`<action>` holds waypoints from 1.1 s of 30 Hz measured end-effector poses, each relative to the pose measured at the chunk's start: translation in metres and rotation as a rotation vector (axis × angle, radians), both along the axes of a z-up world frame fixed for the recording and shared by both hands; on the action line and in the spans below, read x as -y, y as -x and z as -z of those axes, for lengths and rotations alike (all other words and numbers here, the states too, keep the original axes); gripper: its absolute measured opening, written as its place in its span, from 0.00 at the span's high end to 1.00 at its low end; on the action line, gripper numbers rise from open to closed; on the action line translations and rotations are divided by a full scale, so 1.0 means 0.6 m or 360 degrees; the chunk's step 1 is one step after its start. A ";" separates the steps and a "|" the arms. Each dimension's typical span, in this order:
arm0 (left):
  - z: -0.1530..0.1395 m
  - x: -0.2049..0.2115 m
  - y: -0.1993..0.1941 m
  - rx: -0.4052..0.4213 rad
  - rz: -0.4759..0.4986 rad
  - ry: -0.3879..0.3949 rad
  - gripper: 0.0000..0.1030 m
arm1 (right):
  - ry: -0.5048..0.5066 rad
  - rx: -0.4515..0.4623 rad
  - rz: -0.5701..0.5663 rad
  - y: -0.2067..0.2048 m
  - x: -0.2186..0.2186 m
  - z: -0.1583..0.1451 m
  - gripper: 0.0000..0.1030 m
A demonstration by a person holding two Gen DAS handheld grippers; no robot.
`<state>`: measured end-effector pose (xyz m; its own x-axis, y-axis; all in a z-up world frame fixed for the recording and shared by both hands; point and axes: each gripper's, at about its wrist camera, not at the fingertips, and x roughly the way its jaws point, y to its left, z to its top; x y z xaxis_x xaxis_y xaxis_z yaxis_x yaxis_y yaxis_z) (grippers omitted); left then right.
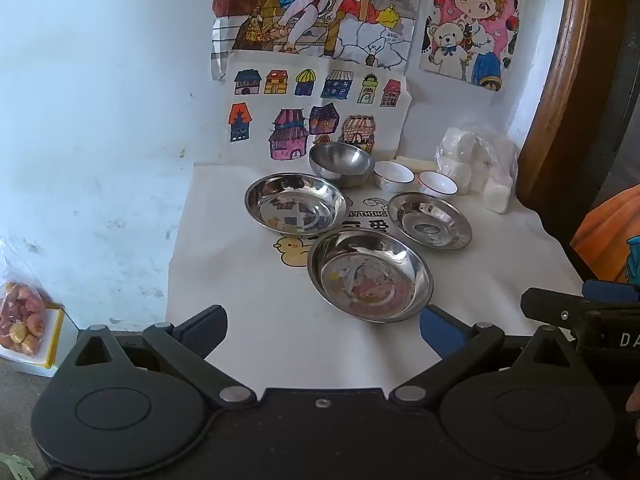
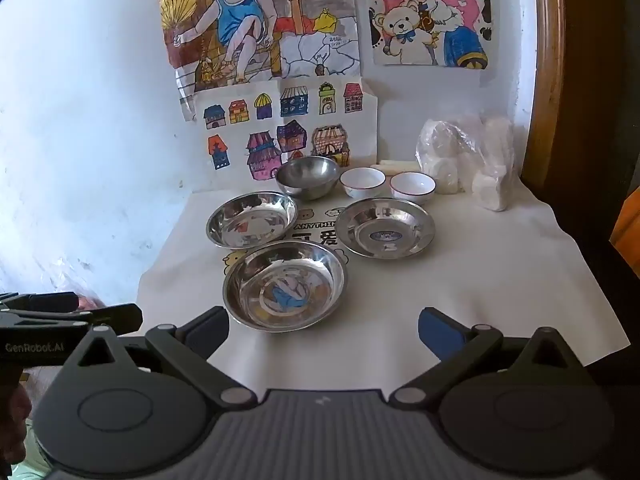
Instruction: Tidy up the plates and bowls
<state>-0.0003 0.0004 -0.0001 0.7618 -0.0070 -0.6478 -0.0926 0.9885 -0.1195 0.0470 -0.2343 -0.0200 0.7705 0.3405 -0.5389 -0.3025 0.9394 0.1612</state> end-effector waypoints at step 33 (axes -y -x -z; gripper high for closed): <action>0.001 -0.006 0.004 -0.0049 -0.0029 -0.0050 0.01 | 0.0027 0.0024 -0.0021 0.004 0.006 -0.011 0.00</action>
<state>-0.0026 0.0040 -0.0005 0.7415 0.0275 -0.6704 -0.1140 0.9898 -0.0854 0.0444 -0.2378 -0.0132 0.7740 0.3418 -0.5331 -0.3172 0.9378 0.1407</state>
